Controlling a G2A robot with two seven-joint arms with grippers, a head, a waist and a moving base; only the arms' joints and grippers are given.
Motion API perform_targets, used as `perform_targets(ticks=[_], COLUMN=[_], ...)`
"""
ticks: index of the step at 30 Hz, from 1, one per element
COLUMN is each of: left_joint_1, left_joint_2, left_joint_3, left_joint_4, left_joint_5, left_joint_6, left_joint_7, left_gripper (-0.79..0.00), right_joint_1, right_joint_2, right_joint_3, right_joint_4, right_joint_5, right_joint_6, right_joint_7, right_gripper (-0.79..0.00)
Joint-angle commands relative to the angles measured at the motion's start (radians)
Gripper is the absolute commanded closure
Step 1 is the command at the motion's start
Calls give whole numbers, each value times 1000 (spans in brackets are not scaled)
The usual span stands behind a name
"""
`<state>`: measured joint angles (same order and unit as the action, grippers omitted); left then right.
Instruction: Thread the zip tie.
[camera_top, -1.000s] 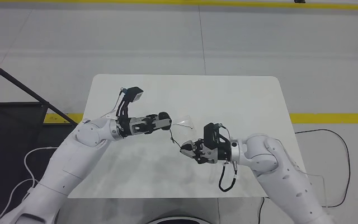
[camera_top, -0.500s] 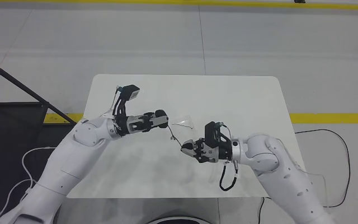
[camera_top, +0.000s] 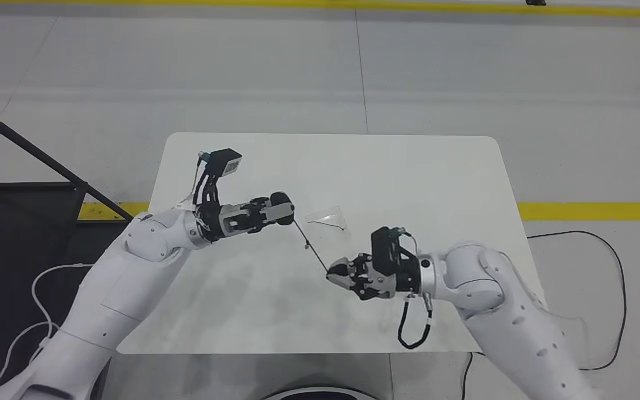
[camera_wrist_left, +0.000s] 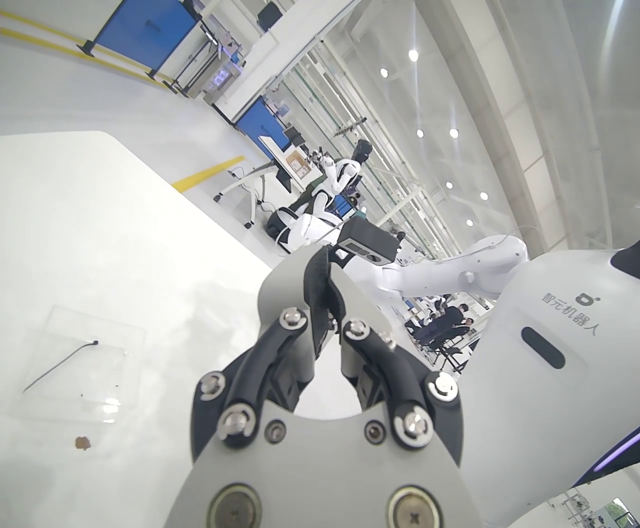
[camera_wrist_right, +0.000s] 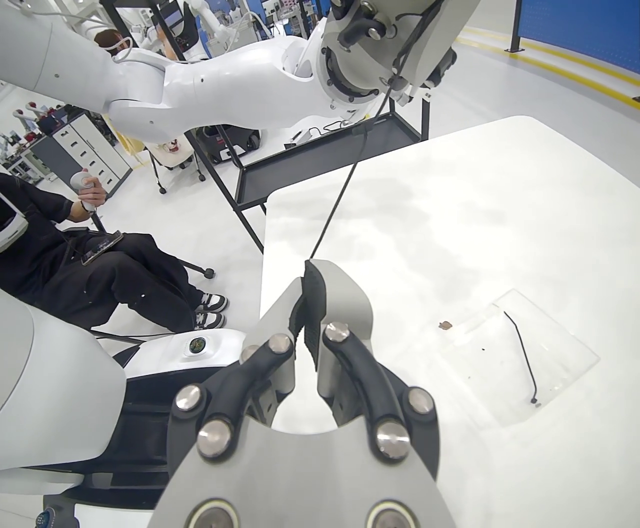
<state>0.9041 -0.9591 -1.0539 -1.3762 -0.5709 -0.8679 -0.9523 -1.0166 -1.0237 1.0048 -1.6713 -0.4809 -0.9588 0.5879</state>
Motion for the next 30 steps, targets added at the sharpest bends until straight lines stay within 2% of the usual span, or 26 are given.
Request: perform_targets(ticks=[1, 5, 6, 7, 8, 12, 18, 24, 30], left_joint_1=[0, -1, -1, -1, -3, -6, 14, 54, 88], left_joint_2=[1, 3, 4, 4, 4, 0, -2, 3, 7], left_joint_3=[1, 5, 7, 9, 10, 10, -16, -75, -121], left_joint_4=[-1, -3, -2, -1, 2, 8, 8, 30, 37], left_joint_5=[-2, 12, 20, 29, 39, 78, 102, 137, 151], left_joint_6=[-2, -3, -2, -1, -1, 12, 25, 47, 70], left_joint_7=[2, 3, 2, 1, 1, 18, 90, 185, 233], left_gripper=[0, 0, -194, -754, -785, -785, -785, -785, -785], right_joint_1=[-3, -2, 0, 3, 6, 12, -13, -18, 31], right_joint_2=[2, 4, 4, 3, 4, 5, 10, 3, -23], right_joint_3=[2, 0, -2, -3, -3, 6, 33, 3, -115], right_joint_4=[-2, 0, -1, -3, -7, -67, -219, -342, -354], right_joint_5=[-1, -1, -1, -3, -8, -50, -198, -455, -771], right_joint_6=[-3, 2, 7, 14, 26, 119, 376, 716, 950], right_joint_7=[0, 0, 1, 2, 6, 31, 102, 244, 404], right_gripper=[0, 0, 0, 0, 0, 0, 0, 0, 0])
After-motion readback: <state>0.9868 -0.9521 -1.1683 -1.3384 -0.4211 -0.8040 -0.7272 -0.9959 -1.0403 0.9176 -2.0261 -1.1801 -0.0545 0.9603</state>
